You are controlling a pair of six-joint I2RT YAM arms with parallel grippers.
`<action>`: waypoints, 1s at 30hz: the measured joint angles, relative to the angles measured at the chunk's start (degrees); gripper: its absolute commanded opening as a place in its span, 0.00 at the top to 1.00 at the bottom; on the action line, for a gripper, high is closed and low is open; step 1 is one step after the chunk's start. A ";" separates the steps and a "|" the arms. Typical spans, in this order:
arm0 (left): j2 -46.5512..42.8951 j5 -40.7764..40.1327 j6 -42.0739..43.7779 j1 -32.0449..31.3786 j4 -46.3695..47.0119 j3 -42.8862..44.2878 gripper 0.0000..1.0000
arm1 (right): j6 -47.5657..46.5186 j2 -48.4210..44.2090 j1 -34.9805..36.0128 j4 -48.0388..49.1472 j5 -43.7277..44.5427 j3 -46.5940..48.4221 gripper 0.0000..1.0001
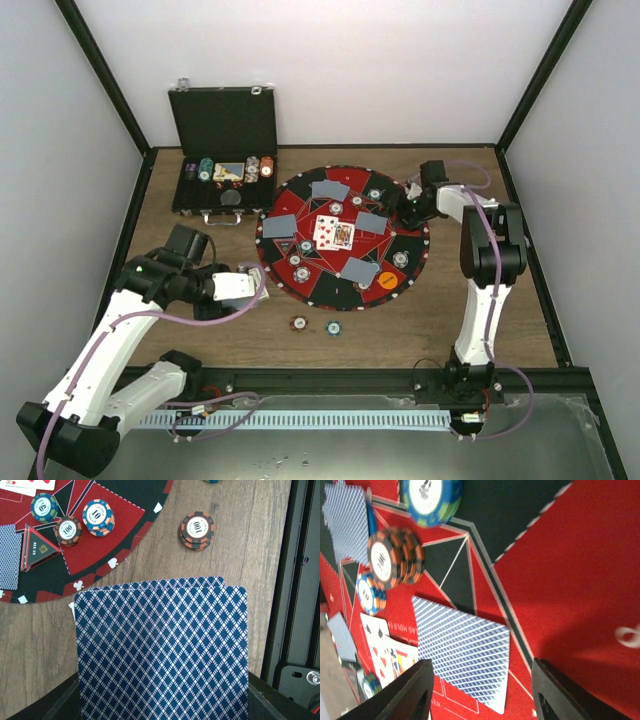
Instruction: Distribute texas hold em gaming equipment
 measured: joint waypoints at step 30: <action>0.57 0.94 -0.02 0.00 0.02 0.02 0.93 | 31.08 -33.51 46.14 35.87 -5.07 -28.20 0.12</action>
